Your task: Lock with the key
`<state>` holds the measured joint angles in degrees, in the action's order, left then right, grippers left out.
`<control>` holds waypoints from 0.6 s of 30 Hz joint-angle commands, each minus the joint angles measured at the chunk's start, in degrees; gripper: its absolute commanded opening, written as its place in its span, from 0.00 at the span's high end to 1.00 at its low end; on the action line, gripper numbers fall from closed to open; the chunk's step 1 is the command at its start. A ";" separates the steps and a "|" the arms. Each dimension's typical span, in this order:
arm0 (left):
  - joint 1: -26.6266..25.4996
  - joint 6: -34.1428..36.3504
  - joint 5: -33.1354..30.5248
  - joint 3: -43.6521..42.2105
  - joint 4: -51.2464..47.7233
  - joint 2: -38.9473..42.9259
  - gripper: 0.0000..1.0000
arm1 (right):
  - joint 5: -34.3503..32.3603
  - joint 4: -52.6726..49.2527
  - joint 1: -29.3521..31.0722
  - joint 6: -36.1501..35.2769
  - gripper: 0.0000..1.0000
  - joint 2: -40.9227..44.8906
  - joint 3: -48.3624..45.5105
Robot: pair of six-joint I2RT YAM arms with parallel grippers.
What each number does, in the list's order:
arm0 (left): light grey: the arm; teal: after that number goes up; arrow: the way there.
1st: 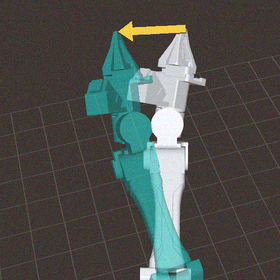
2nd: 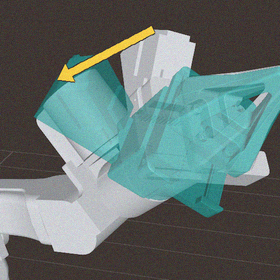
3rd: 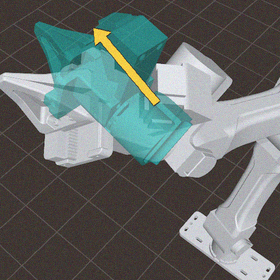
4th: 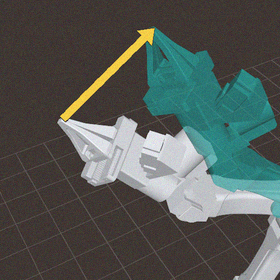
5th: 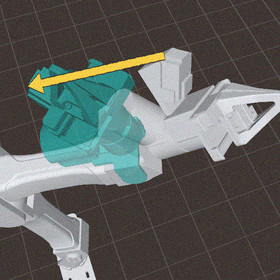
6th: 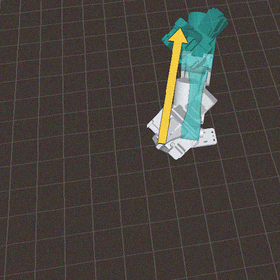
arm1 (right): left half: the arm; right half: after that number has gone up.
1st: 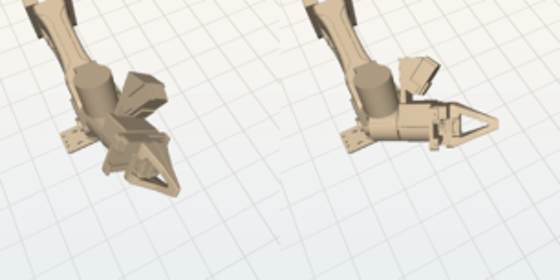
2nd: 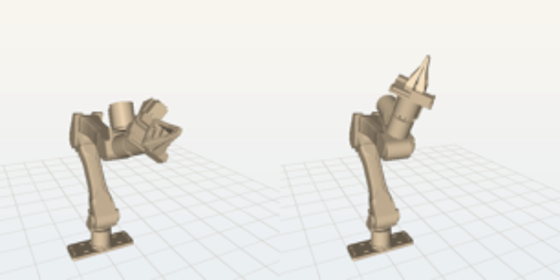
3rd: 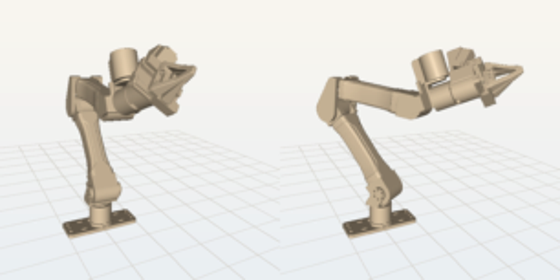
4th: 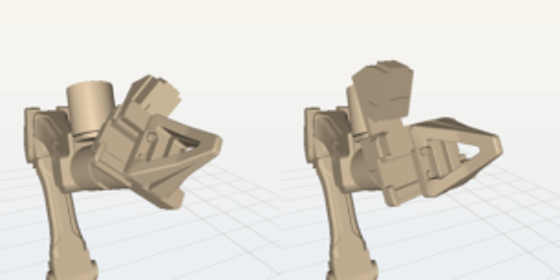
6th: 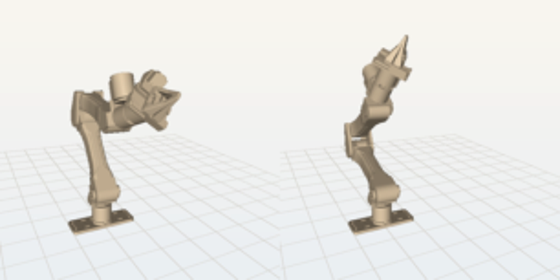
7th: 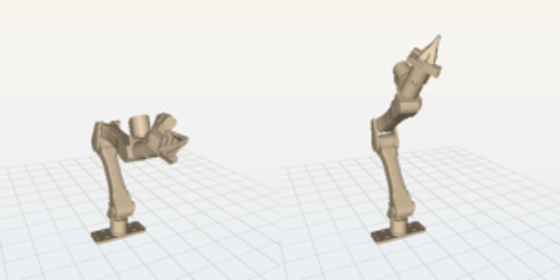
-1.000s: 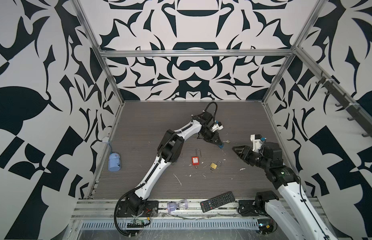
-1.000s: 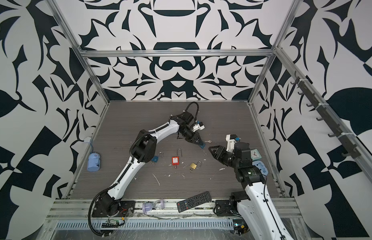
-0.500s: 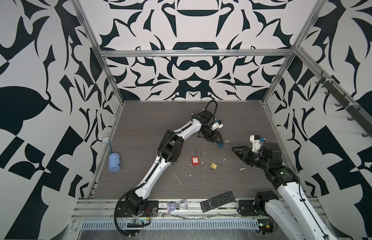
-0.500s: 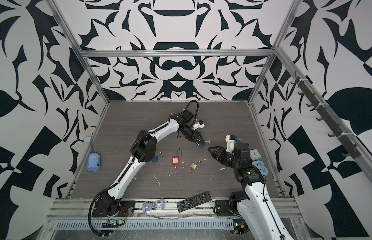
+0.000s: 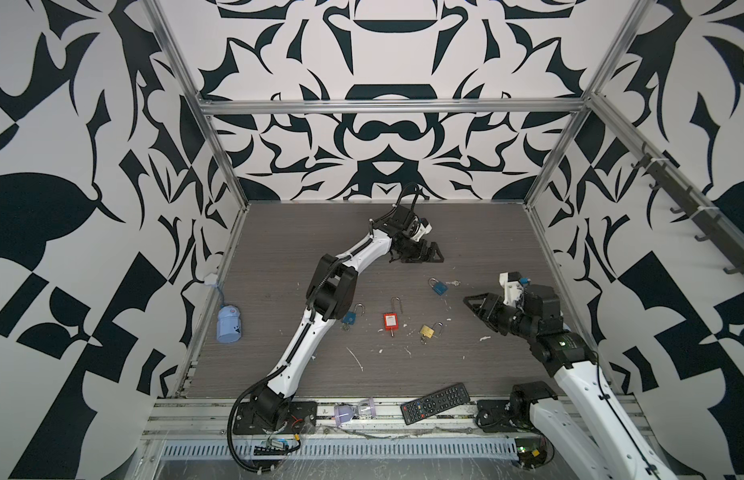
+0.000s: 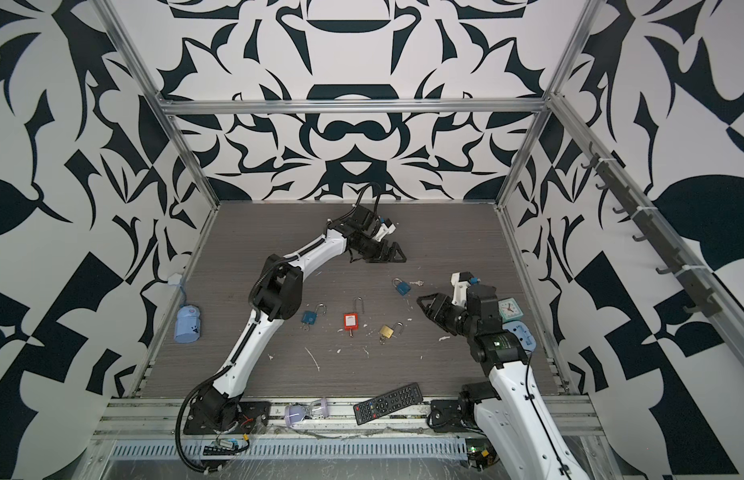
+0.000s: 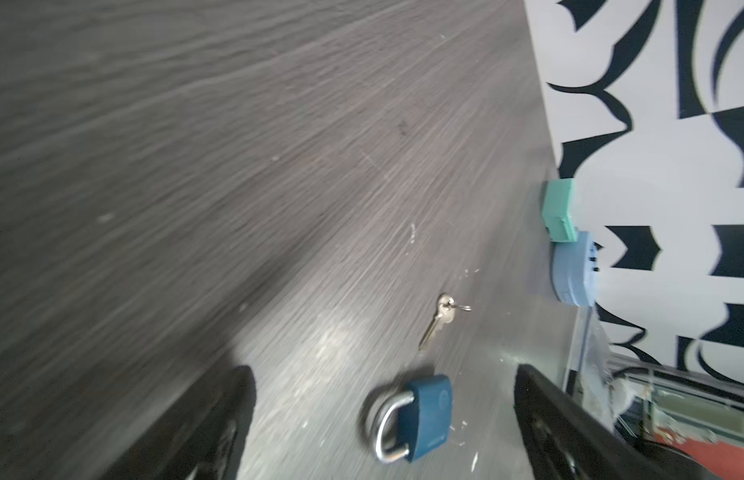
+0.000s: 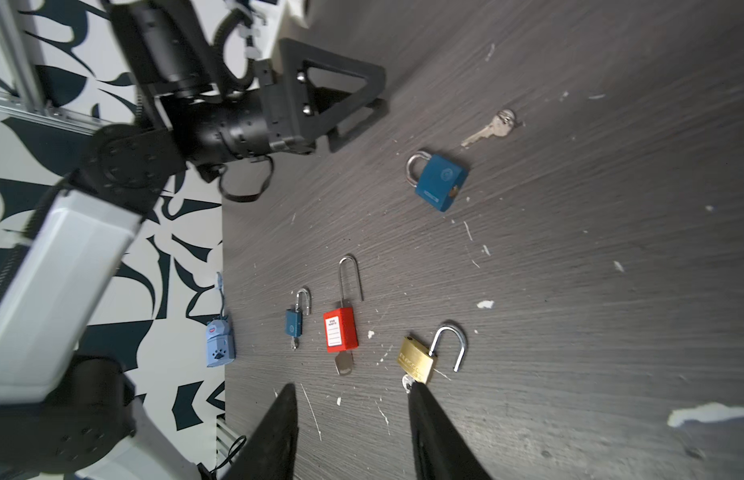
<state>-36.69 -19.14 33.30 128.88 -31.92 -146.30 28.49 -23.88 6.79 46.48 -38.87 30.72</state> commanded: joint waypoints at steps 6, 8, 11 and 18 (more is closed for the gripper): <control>-0.22 -6.35 -14.25 -33.61 17.13 35.13 0.01 | -15.90 -10.07 9.07 -3.97 0.49 -0.46 7.38; -0.48 -10.17 -14.27 -43.52 18.97 43.59 0.01 | -20.19 -10.57 15.36 -2.24 0.46 -2.46 7.44; -2.07 -12.54 -16.99 -54.16 16.21 53.49 0.01 | -28.59 -9.51 26.28 1.51 0.45 -6.17 6.52; -8.33 -14.28 -21.42 -73.07 9.09 75.67 0.01 | -47.81 -12.52 45.29 13.02 0.44 -16.12 7.90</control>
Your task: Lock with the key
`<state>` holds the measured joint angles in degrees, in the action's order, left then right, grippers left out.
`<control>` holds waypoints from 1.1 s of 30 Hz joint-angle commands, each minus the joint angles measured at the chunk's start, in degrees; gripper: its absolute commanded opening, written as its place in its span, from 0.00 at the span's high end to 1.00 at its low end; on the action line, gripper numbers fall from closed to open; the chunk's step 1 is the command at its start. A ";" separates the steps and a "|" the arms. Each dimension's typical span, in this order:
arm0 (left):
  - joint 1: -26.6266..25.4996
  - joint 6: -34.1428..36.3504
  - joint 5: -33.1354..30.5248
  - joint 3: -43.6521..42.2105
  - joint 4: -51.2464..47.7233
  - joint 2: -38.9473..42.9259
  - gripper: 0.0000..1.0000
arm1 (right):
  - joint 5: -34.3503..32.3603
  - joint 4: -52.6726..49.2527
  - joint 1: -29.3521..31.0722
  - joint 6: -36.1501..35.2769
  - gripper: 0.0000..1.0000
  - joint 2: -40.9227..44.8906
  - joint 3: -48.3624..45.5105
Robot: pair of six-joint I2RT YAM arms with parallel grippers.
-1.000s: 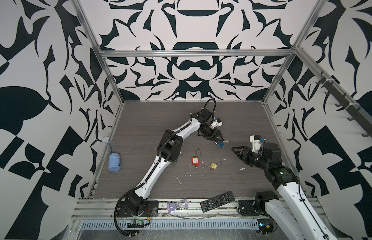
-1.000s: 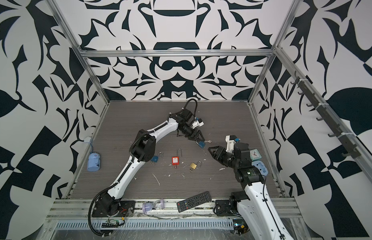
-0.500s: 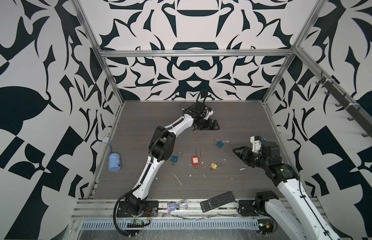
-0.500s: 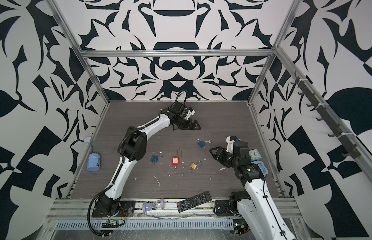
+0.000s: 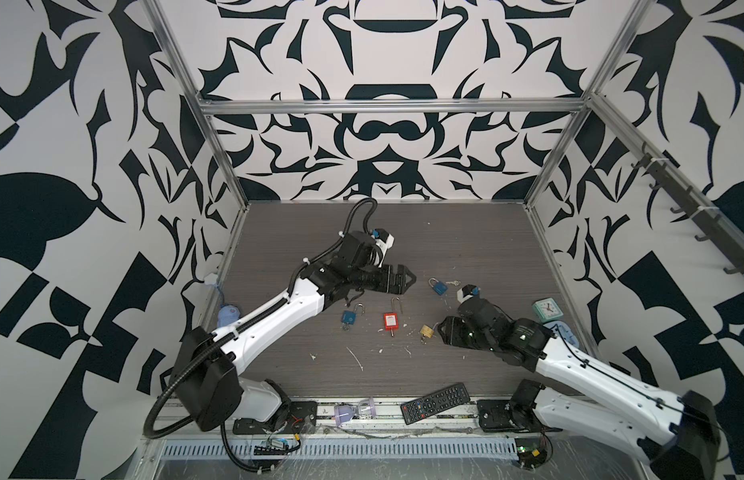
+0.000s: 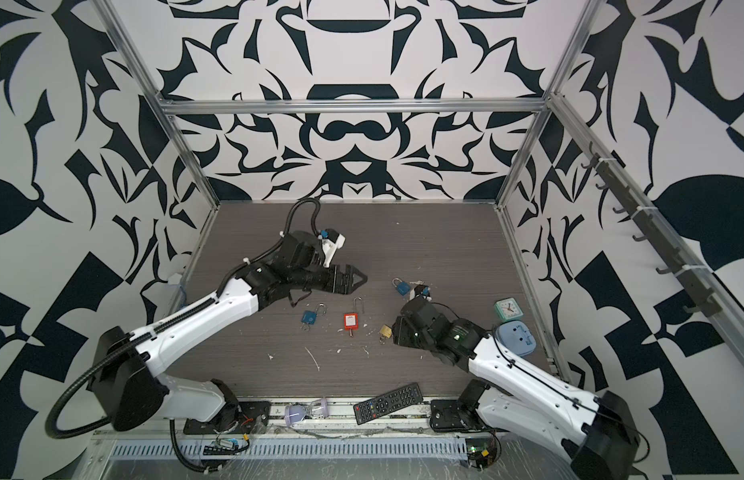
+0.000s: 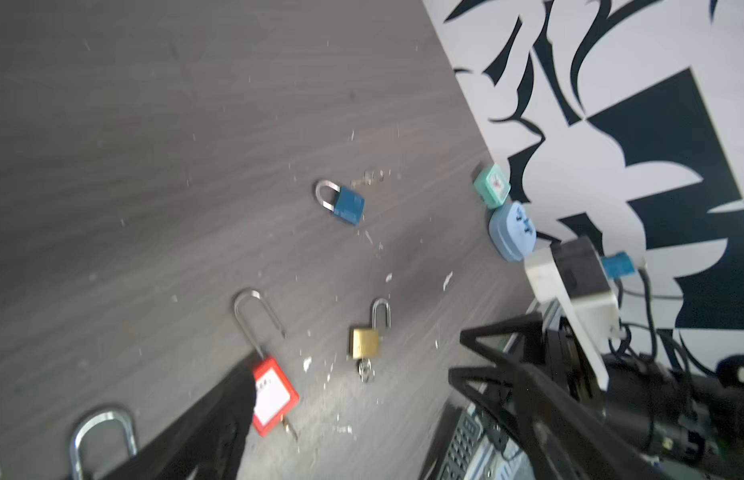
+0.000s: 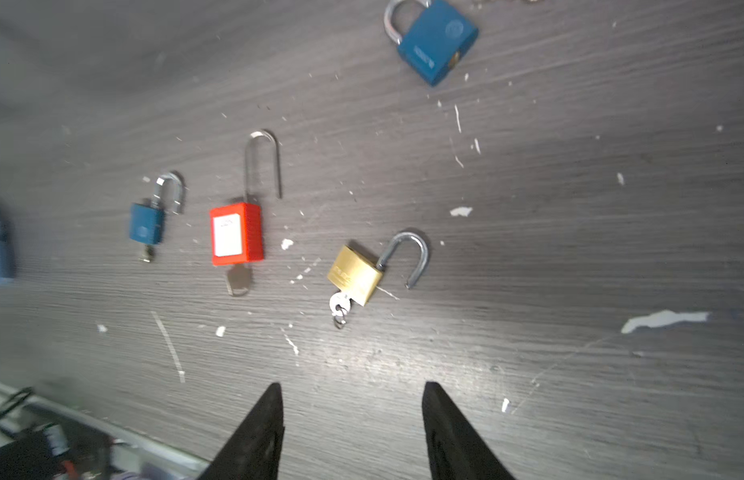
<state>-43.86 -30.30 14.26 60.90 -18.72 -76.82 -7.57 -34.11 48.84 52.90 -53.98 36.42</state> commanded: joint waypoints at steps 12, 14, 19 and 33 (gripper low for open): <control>-1.84 -3.18 -6.05 -17.72 -10.44 30.46 0.01 | -16.57 -8.39 11.53 12.22 0.44 -18.11 14.70; -1.85 -2.56 -4.84 -18.13 -9.66 31.01 0.01 | -17.54 -9.56 13.09 13.60 0.43 -19.83 16.68; -1.85 -3.01 -0.77 -21.30 -5.42 31.94 0.01 | -19.56 -11.81 16.07 19.61 0.42 -21.51 17.75; -1.85 -13.55 0.04 -27.27 2.93 31.76 0.01 | -21.11 -12.61 17.17 20.88 0.38 -25.06 21.00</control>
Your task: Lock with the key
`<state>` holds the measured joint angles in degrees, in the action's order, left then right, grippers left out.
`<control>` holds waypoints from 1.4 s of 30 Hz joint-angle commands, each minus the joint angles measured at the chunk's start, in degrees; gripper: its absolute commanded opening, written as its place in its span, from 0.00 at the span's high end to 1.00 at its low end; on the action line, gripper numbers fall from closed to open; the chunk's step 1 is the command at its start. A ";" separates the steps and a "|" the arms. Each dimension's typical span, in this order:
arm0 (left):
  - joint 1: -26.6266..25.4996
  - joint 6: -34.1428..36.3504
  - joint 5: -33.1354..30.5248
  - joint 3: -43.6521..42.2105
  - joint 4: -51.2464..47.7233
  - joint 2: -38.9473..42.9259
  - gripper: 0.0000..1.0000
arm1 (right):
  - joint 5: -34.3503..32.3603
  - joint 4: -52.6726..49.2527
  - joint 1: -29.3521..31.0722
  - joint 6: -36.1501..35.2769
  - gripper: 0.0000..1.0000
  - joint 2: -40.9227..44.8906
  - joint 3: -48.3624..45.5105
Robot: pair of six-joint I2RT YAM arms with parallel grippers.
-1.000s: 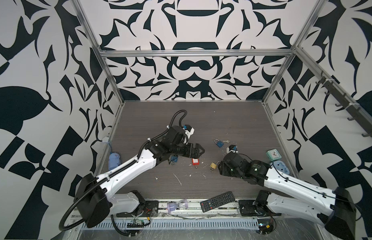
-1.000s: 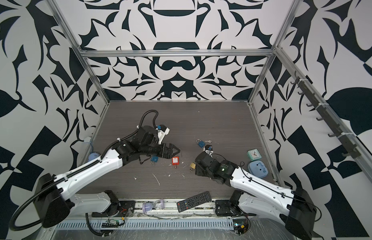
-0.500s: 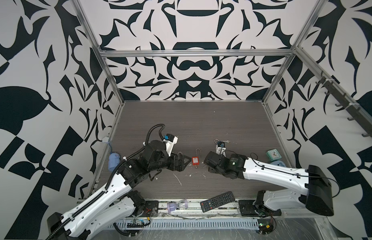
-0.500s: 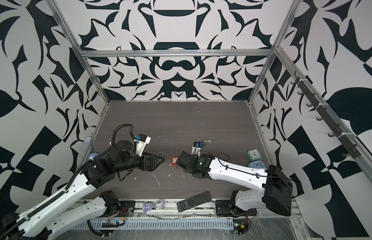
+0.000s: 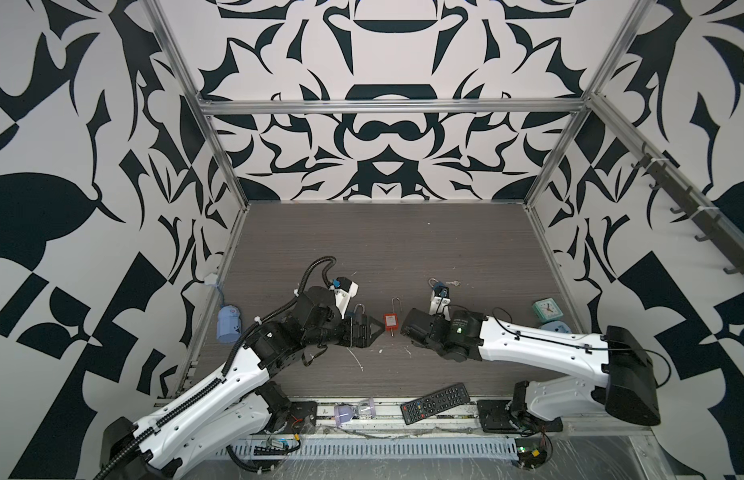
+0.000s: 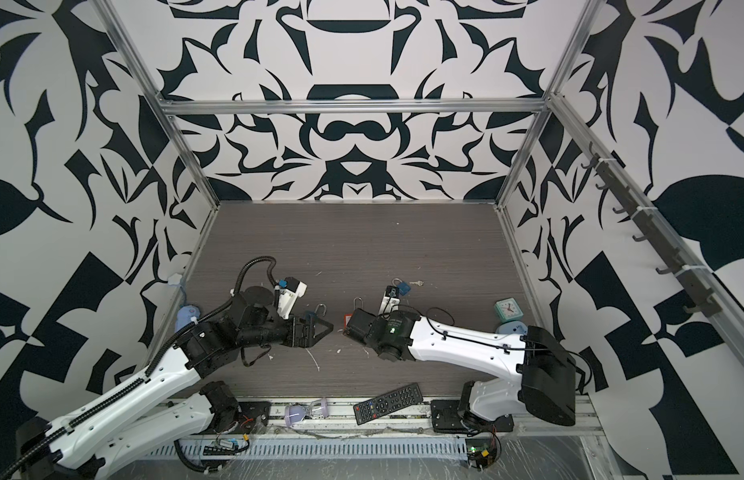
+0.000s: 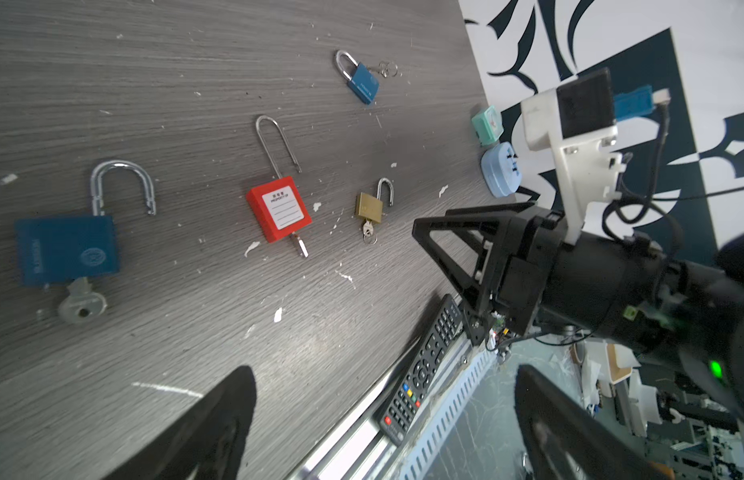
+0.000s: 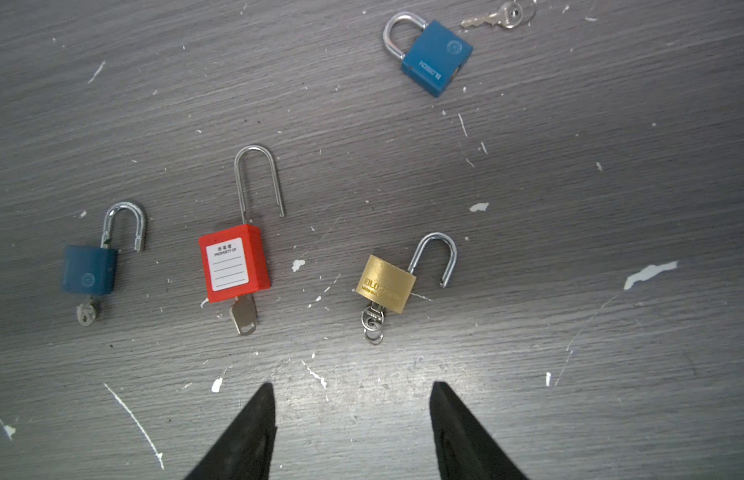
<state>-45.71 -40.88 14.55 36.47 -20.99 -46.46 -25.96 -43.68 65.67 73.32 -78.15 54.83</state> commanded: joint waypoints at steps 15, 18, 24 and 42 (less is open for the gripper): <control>0.01 2.50 1.33 -1.24 8.30 -6.77 0.01 | 2.71 6.47 -3.83 10.70 0.41 -3.65 -4.67; 0.01 3.08 2.30 -1.11 9.00 -7.70 0.01 | 5.45 9.98 -6.64 9.12 0.41 -4.15 -6.39; 0.01 2.92 3.15 -1.74 11.55 -9.33 0.01 | 9.43 12.39 -11.72 5.66 0.41 -5.23 -7.06; 0.01 1.86 2.77 -3.78 13.28 -8.82 0.01 | 12.99 12.94 -15.18 -0.80 0.50 -14.27 -2.31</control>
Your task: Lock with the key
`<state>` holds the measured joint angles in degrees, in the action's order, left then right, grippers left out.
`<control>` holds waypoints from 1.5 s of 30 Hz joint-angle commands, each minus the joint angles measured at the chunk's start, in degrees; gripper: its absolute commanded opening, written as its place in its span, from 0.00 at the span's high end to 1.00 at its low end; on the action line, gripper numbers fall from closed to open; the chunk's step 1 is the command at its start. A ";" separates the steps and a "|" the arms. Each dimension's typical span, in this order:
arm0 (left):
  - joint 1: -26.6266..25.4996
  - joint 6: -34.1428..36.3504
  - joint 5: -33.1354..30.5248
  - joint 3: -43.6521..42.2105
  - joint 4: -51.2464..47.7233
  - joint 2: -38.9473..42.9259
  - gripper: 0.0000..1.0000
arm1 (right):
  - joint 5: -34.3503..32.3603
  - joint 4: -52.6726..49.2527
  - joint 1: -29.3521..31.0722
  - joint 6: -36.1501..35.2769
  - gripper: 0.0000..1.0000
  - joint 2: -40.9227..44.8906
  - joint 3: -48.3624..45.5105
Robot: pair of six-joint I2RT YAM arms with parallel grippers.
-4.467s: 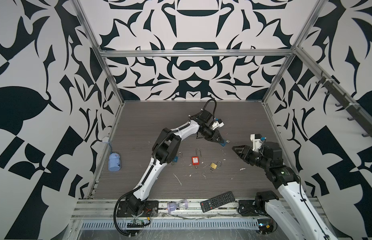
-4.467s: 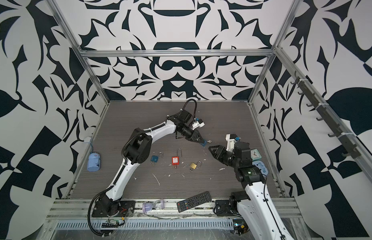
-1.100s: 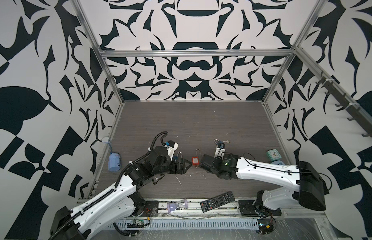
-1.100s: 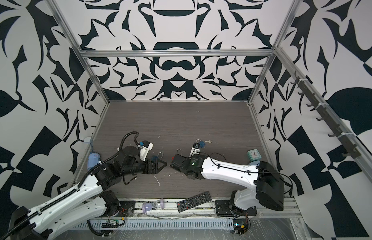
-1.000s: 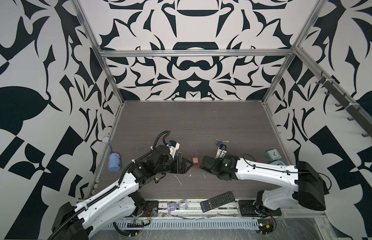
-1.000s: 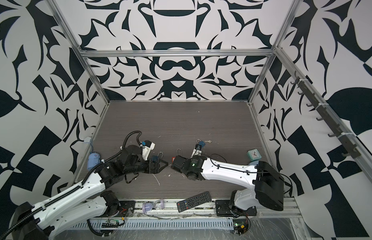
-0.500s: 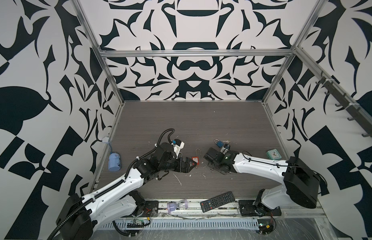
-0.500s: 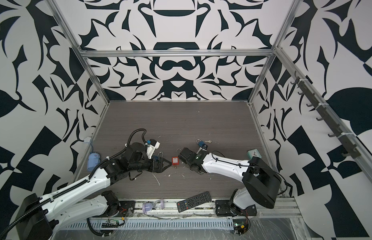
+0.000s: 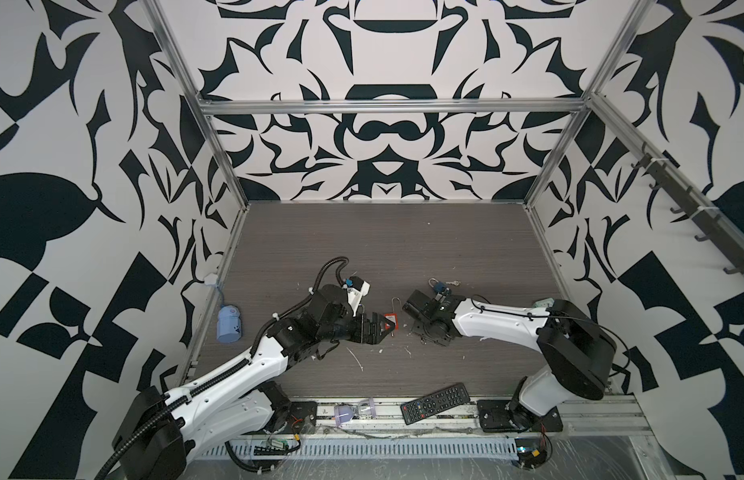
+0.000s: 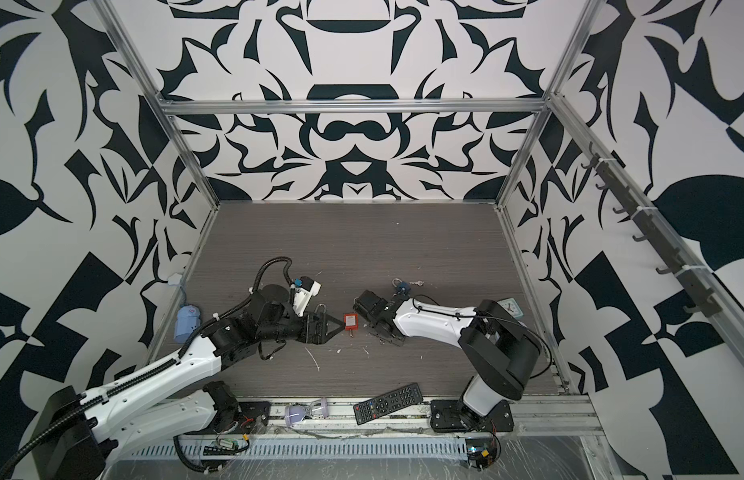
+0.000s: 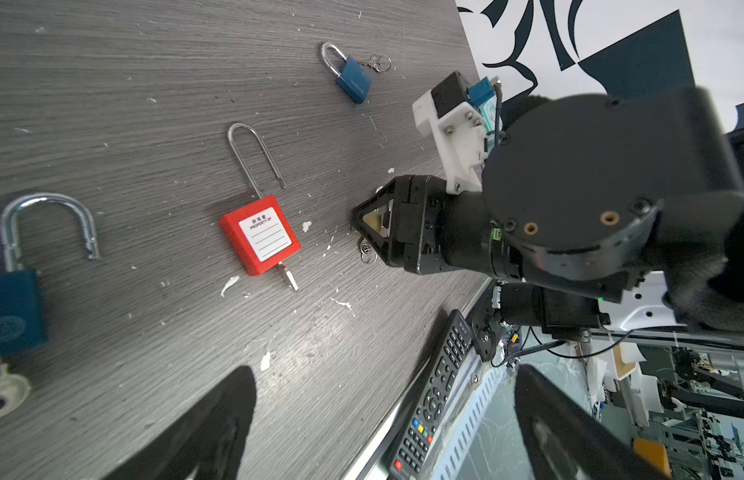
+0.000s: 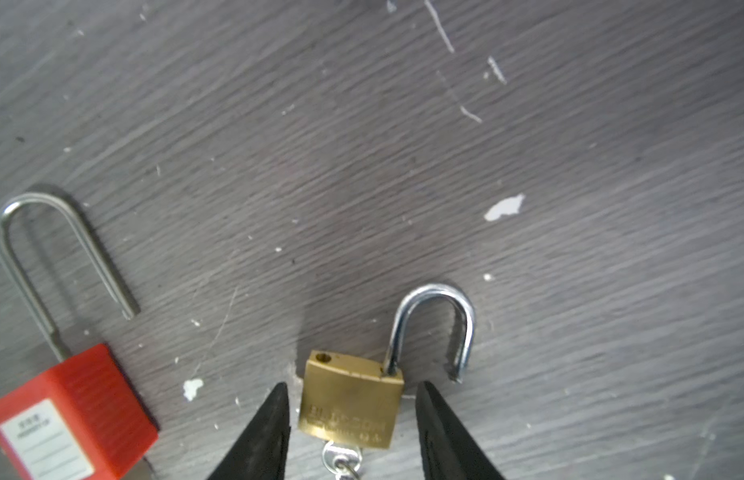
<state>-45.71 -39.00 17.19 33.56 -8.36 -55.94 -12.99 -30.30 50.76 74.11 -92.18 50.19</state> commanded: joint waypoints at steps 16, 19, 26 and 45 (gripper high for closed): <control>0.01 -0.15 -0.08 -1.65 0.45 1.54 0.01 | 1.36 -2.04 -0.22 -3.68 0.52 -2.10 2.31; 0.01 -0.20 0.05 -1.85 0.19 1.87 0.01 | 3.44 -3.95 -0.14 -5.69 0.52 -2.89 3.02; 0.01 -0.54 -0.23 -3.05 0.88 2.68 0.01 | 5.15 -6.75 -0.05 -9.88 0.52 -3.44 3.34; 0.05 0.13 -0.08 -2.98 1.17 2.37 0.01 | 3.77 -6.61 -0.08 -16.10 0.68 -4.21 4.43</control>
<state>-45.71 -39.38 17.17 30.46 -6.90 -54.04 -8.99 -35.53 50.59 60.45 -96.44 54.76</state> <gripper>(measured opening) 0.990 0.376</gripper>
